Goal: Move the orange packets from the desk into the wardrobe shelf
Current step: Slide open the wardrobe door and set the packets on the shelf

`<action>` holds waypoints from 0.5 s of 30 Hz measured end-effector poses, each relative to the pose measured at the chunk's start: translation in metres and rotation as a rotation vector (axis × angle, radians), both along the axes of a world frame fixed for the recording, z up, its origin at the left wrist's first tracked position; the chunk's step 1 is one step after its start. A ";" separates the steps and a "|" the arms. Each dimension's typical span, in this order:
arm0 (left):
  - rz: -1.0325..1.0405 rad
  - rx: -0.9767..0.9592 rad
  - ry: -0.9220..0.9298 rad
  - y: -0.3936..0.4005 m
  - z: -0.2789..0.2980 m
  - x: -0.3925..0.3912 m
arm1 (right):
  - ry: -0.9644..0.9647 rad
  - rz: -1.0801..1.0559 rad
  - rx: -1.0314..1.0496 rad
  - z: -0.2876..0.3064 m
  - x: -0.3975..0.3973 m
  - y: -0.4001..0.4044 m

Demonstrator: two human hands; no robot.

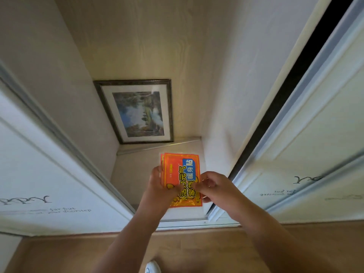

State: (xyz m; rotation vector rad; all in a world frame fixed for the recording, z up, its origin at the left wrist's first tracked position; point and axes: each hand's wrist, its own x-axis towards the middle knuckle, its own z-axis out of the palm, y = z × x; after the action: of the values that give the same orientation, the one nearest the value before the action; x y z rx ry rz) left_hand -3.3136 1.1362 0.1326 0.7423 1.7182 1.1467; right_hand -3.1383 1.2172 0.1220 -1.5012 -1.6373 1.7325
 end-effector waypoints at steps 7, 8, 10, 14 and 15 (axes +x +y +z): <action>-0.023 0.014 -0.213 0.026 -0.022 -0.052 | -0.026 -0.132 0.012 -0.016 -0.045 0.007; -0.028 0.001 -0.228 0.030 -0.026 -0.058 | -0.030 -0.159 0.023 -0.019 -0.048 0.008; -0.049 -0.025 -0.246 0.037 -0.034 -0.068 | -0.027 -0.229 0.022 -0.028 -0.054 0.011; -0.031 -0.070 -0.232 0.048 -0.055 -0.081 | -0.013 -0.299 -0.057 -0.044 -0.063 0.014; -0.026 -0.068 -0.214 0.051 -0.061 -0.083 | 0.008 -0.270 -0.086 -0.048 -0.064 0.015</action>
State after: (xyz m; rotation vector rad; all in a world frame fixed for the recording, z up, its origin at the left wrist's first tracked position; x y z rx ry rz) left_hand -3.3967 1.1874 0.0719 0.5768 1.5557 1.1026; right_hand -3.2021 1.2323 0.0740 -1.6648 -1.3003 1.6749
